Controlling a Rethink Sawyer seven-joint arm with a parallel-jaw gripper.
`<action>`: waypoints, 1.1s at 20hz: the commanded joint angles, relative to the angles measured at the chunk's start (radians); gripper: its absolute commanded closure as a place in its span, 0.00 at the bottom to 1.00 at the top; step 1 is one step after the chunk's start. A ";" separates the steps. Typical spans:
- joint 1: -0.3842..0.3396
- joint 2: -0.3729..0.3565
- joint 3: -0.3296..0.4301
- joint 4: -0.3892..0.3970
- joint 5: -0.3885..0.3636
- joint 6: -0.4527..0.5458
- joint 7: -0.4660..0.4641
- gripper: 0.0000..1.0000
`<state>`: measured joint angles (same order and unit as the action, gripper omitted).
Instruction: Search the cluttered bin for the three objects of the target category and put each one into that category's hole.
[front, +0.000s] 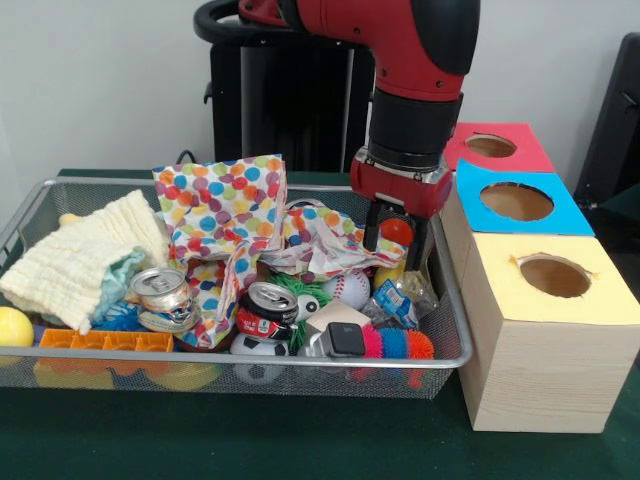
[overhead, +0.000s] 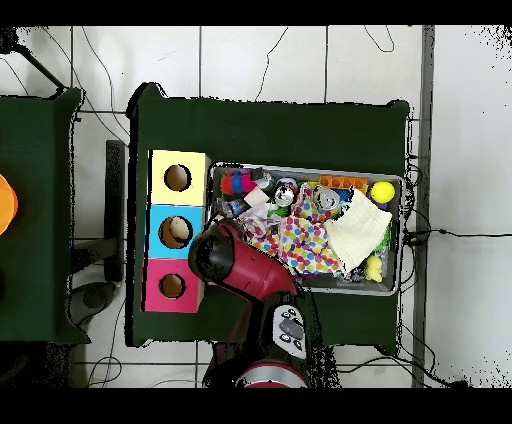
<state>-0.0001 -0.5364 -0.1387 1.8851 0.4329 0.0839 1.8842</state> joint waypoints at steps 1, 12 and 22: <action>0.000 0.021 0.072 -0.052 0.066 -0.034 0.249 0.00; 0.072 0.038 -0.023 -0.125 0.084 0.068 0.223 0.00; 0.088 0.051 -0.042 -0.161 0.103 0.085 0.216 0.00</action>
<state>0.1028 -0.5264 -0.2056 1.8086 0.4766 0.0882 1.8842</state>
